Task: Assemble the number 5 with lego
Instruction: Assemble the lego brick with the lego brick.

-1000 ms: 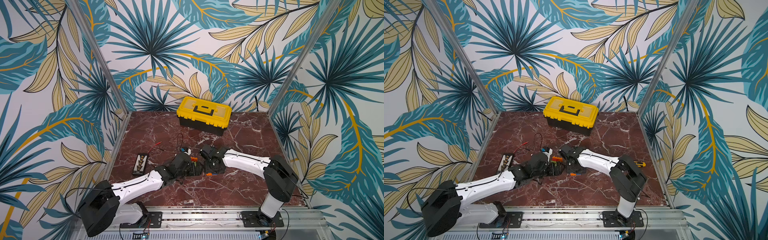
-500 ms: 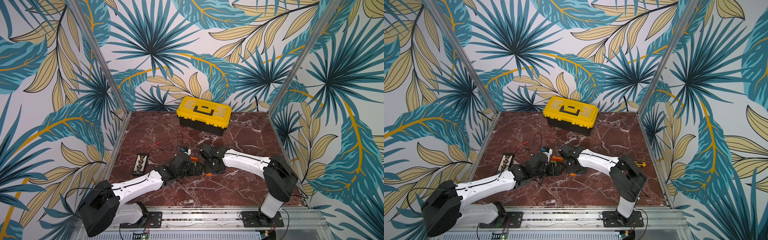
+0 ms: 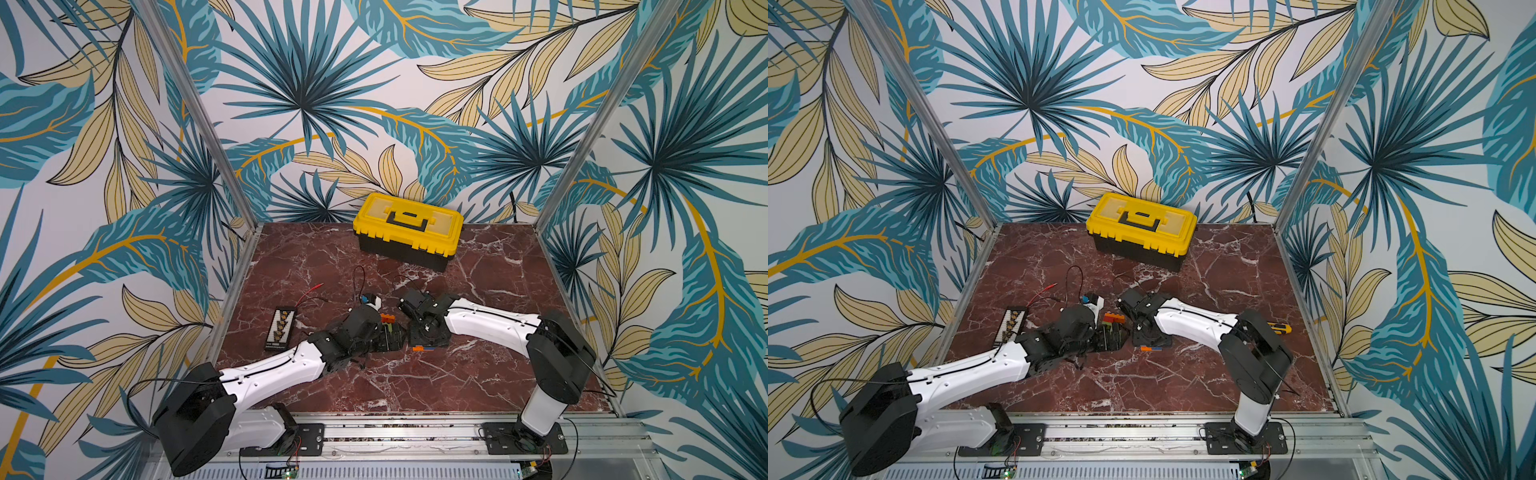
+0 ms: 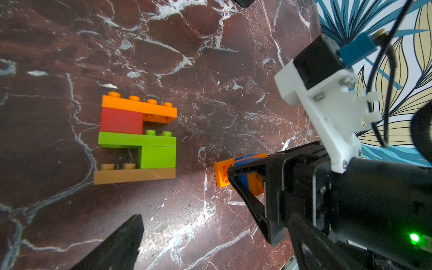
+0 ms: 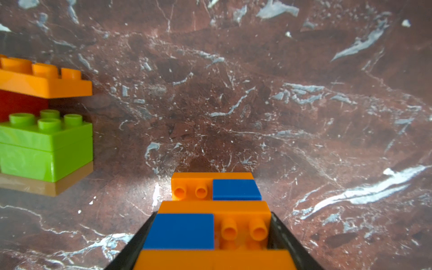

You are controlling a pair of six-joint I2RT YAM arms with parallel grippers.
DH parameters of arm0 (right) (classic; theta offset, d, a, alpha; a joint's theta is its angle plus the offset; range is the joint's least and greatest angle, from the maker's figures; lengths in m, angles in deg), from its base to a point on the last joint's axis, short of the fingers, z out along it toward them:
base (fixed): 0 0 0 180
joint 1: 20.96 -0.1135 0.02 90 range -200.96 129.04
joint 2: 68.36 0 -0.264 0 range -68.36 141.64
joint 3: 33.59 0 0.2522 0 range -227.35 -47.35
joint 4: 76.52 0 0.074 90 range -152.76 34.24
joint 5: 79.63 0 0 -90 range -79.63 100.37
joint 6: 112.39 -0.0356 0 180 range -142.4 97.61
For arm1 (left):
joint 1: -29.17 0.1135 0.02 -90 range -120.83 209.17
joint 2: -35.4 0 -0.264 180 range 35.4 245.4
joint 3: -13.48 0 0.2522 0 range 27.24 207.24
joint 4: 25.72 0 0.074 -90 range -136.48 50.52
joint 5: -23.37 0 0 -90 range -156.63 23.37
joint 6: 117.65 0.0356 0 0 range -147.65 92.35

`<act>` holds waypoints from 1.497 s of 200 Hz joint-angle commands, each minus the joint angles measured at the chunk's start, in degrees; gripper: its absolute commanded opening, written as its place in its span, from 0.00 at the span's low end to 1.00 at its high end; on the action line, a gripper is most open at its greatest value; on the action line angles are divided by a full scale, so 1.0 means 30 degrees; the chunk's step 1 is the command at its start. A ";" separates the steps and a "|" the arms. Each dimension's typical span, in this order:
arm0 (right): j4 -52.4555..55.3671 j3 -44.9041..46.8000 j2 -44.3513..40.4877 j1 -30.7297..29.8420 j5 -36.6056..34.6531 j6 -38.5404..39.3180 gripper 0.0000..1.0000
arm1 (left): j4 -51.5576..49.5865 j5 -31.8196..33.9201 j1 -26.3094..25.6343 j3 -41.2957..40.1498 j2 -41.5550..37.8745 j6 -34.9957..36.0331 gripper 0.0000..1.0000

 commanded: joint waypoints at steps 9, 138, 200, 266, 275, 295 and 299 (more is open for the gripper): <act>-0.0370 0.0488 0.0958 -0.0148 0.0644 0.0068 0.66 | -0.0139 0.0228 0.0067 0.0138 -0.0360 -0.0053 1.00; -0.0671 0.1051 0.1489 -0.0108 0.0671 -0.0399 0.66 | -0.0286 0.0213 0.0046 0.0202 -0.0389 0.0036 1.00; -0.0843 0.1754 0.1453 0.0006 0.0789 -0.0356 0.65 | -0.0249 0.0226 0.0062 0.0231 -0.0387 0.0045 1.00; -0.0570 0.1352 0.1427 0.0002 0.0749 -0.0170 0.65 | -0.0263 0.0162 0.0068 0.0238 -0.0425 0.0035 1.00; -0.0421 0.1204 0.1452 0.0019 0.0735 -0.0098 0.65 | -0.0286 0.0188 0.0060 0.0209 -0.0451 0.0042 1.00; -0.0230 0.0998 0.1470 0.0004 0.0585 0.0015 0.65 | -0.0211 0.0229 0.0067 0.0143 -0.0506 0.0006 1.00; -0.0197 0.0941 0.1471 -0.0009 0.0559 0.0025 0.65 | -0.0215 0.0230 0.0068 0.0129 -0.0505 0.0013 1.00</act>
